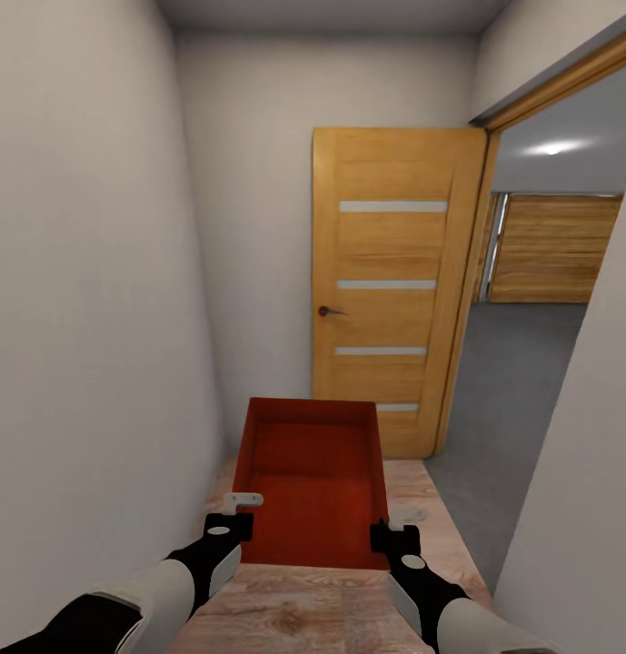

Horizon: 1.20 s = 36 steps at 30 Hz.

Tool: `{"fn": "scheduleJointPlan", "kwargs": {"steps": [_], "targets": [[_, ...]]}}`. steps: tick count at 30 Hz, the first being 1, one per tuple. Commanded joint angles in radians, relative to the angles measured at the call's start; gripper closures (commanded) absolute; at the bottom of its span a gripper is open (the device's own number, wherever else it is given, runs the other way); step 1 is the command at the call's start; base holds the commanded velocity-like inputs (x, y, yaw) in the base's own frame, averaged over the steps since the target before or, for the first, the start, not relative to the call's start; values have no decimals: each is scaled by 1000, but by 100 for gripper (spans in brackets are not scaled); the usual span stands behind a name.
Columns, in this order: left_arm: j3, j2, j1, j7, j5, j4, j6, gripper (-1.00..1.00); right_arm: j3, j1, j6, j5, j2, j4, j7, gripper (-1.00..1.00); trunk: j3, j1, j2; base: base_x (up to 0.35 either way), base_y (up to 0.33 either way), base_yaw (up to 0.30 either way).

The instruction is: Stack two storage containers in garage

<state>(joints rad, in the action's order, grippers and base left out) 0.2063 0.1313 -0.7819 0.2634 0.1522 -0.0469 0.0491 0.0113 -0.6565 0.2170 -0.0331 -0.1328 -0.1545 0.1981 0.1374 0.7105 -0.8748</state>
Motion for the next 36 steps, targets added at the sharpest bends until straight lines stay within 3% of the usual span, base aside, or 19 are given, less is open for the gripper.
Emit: {"fn": "scheduleJointPlan", "kwargs": {"steps": [1, 36], "targets": [[-23, -29, 0, 23, 14, 2, 5, 100, -34, -2, 13, -16, -1, -22, -7, 100, 2, 0, -1, 18, 0, -257], [-24, -27, 0, 23, 13, 2, 5, 100, -34, -2, 13, -16, -1, -22, -7, 100, 2, 0, -1, 49, 0, -282]]}}
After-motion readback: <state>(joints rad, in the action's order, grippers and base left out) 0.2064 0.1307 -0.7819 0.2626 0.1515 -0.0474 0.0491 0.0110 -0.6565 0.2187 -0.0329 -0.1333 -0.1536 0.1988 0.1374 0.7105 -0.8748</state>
